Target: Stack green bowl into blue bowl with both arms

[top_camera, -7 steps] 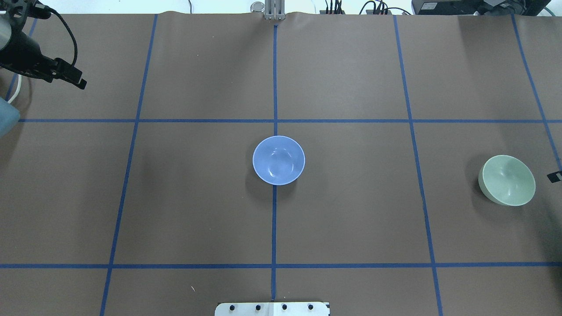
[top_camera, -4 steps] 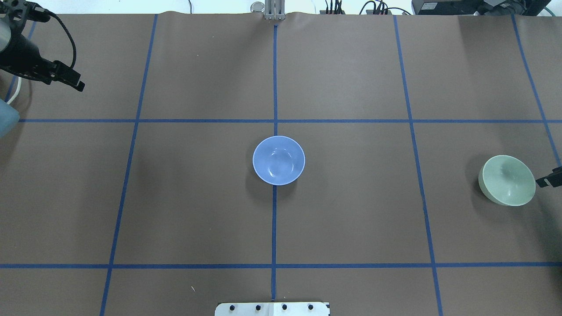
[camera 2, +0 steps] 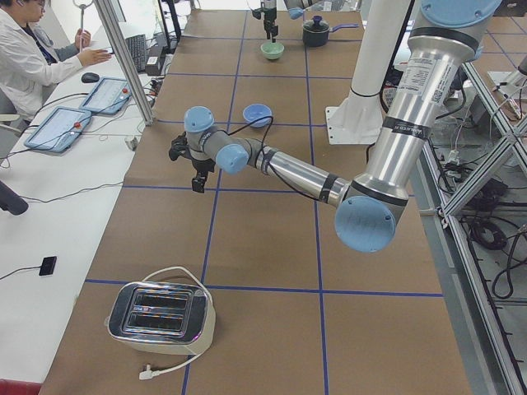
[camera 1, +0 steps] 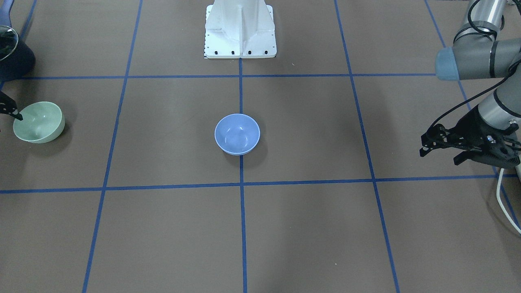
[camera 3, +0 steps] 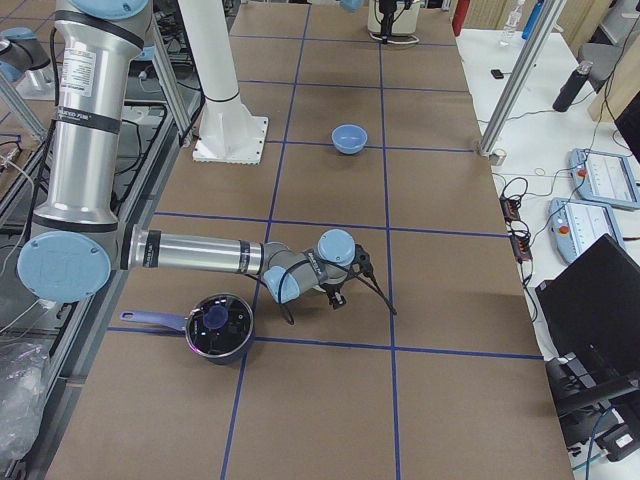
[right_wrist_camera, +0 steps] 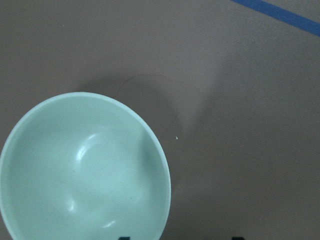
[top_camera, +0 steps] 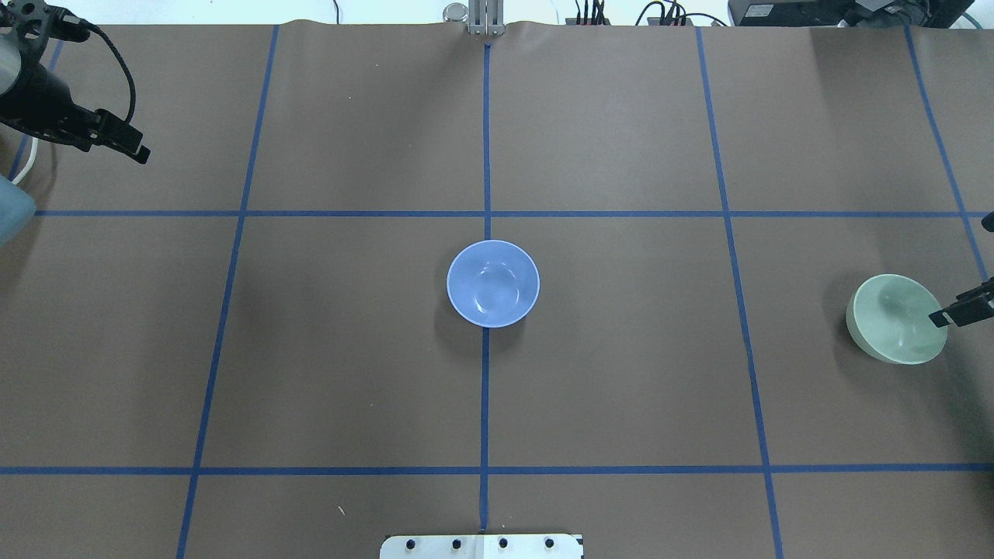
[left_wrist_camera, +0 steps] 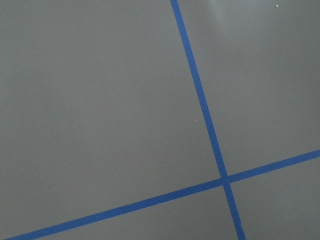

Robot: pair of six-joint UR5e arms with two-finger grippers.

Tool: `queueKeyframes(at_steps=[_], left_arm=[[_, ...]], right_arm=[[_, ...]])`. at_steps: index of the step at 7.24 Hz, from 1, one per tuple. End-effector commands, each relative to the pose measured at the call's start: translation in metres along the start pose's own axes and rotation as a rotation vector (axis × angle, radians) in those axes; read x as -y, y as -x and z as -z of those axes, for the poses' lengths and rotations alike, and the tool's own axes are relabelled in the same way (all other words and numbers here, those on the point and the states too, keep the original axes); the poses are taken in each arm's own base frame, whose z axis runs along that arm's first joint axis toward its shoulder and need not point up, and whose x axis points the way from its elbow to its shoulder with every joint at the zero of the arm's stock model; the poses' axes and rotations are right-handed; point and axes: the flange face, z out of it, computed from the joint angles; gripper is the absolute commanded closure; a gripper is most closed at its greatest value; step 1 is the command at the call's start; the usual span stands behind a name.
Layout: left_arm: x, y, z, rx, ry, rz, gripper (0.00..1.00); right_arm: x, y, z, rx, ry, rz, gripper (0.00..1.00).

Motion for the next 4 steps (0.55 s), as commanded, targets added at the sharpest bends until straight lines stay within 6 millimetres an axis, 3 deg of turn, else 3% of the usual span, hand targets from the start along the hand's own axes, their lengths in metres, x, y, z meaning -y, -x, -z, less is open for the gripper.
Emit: queueKeyframes(at_steps=[1, 4], left_arm=[[0.000, 0.000, -0.001, 0.000, 0.001, 0.000, 0.04], [0.000, 0.001, -0.001, 0.001, 0.000, 0.000, 0.04]], right_arm=[[0.009, 0.004, -0.003, -0.003, -0.001, 0.008, 0.43], [0.020, 0.001, -0.012, -0.024, 0.006, 0.015, 0.60]])
